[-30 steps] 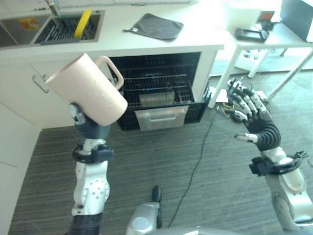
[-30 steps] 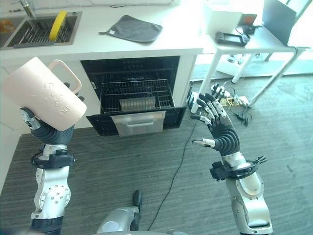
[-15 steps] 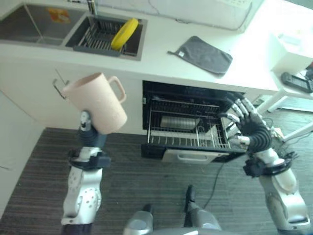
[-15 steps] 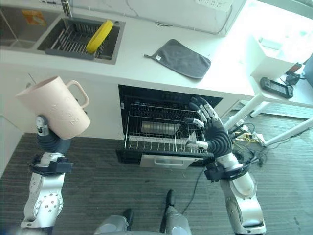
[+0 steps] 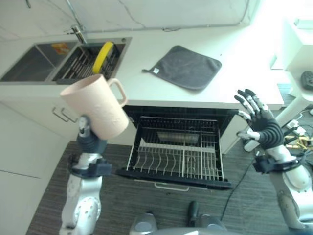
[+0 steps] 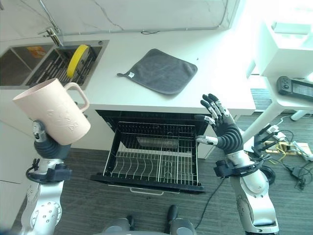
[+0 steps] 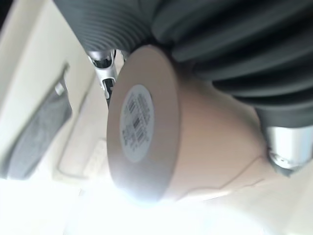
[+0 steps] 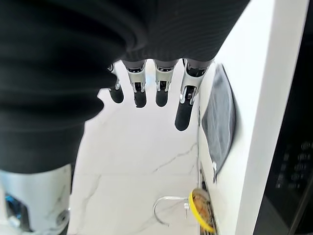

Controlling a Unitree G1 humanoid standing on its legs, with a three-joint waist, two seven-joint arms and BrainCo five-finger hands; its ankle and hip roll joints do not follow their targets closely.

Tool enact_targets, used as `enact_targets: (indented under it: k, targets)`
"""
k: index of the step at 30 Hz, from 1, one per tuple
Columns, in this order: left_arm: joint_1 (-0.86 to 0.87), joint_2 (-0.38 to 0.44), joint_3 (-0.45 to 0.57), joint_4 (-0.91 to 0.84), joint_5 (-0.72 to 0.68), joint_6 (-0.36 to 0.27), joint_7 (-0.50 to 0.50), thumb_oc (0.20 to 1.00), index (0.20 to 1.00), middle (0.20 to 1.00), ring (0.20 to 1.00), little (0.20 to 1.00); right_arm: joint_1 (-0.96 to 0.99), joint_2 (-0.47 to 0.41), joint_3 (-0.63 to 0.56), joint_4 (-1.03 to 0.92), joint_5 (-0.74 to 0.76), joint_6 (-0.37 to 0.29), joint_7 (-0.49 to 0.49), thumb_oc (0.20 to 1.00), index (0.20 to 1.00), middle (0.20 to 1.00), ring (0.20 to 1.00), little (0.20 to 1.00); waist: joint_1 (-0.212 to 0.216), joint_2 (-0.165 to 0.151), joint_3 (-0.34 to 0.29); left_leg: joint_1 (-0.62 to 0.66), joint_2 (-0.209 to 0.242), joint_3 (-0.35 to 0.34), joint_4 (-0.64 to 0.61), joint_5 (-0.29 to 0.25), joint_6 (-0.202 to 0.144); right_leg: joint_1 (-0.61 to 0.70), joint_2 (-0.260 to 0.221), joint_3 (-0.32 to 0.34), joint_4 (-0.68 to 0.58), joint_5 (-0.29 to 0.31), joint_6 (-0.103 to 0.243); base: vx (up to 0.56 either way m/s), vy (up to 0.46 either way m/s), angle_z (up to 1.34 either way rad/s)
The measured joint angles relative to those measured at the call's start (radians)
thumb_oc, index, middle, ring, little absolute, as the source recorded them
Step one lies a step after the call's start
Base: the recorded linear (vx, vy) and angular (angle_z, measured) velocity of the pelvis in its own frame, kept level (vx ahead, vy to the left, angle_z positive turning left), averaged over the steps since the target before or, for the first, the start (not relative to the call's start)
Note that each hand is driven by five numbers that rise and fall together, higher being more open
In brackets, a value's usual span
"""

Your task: Place the dishes in the dishwasher.

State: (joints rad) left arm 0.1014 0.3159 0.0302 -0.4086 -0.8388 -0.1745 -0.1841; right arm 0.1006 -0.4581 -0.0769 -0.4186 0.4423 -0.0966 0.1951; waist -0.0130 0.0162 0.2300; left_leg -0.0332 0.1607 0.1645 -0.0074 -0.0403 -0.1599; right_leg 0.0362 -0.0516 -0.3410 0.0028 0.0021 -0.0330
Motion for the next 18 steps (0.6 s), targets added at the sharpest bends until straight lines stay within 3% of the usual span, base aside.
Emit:
enact_targets:
  k: [4,5,6,9,12,18]
  targets:
    - [-0.026,0.016,-0.027,0.015,0.103,-0.049,0.031,0.2,0.2,0.2,0.2,0.2,-0.011,0.001,0.008,0.004,0.01,0.002,-0.009,1.0,1.0,1.0,1.0,1.0,-0.024,0.013,-0.008,0.057,0.01,-0.044,-0.028,0.036,0.009,0.014,0.009,0.035,-0.017,-0.005,0.028,0.06,0.126,-0.22]
    - [-0.024,0.015,-0.028,0.02,0.127,-0.053,0.039,0.2,0.2,0.2,0.2,0.2,0.012,0.002,-0.004,0.004,0.01,0.002,-0.009,1.0,1.0,1.0,1.0,1.0,-0.044,0.03,-0.018,0.077,0.012,-0.042,-0.035,0.038,0.012,0.013,0.016,0.033,-0.018,0.004,0.041,0.07,0.064,-0.02]
    - [-0.022,0.015,-0.028,0.019,0.154,-0.057,0.047,0.2,0.2,0.2,0.2,0.2,0.028,-0.001,-0.015,0.004,0.01,0.002,-0.009,1.0,1.0,1.0,1.0,1.0,-0.051,0.052,-0.025,0.099,0.016,-0.044,-0.049,0.064,0.039,0.01,0.031,0.032,-0.02,0.012,0.05,0.06,0.066,0.04]
    - [-0.024,0.024,-0.029,0.028,0.217,-0.063,0.088,0.2,0.2,0.2,0.2,0.2,0.038,0.034,0.005,-0.003,0.01,0.016,-0.008,1.0,1.0,1.0,1.0,1.0,-0.049,0.019,-0.024,0.123,-0.023,-0.044,-0.077,0.082,0.068,0.01,-0.008,0.036,-0.017,0.032,0.083,0.04,0.059,0.08]
    - [-0.029,0.067,-0.031,0.027,0.365,-0.065,0.148,0.2,0.2,0.2,0.2,0.2,-0.003,0.038,0.03,-0.025,0.012,0.024,-0.018,1.0,1.0,1.0,1.0,1.0,-0.021,0.002,-0.026,0.123,-0.073,-0.045,-0.077,0.077,0.083,0.013,-0.061,0.039,-0.02,0.043,0.113,0.02,0.022,0.1]
    - [-0.055,0.083,-0.073,0.043,0.476,-0.065,0.221,0.2,0.2,0.2,0.2,0.2,-0.078,0.049,0.09,-0.024,0.1,0.084,-0.019,1.0,1.0,1.0,1.0,1.0,0.007,-0.003,-0.026,0.139,-0.084,-0.048,-0.077,0.075,0.087,0.045,-0.066,0.036,-0.045,0.057,0.127,0.01,0.006,0.03]
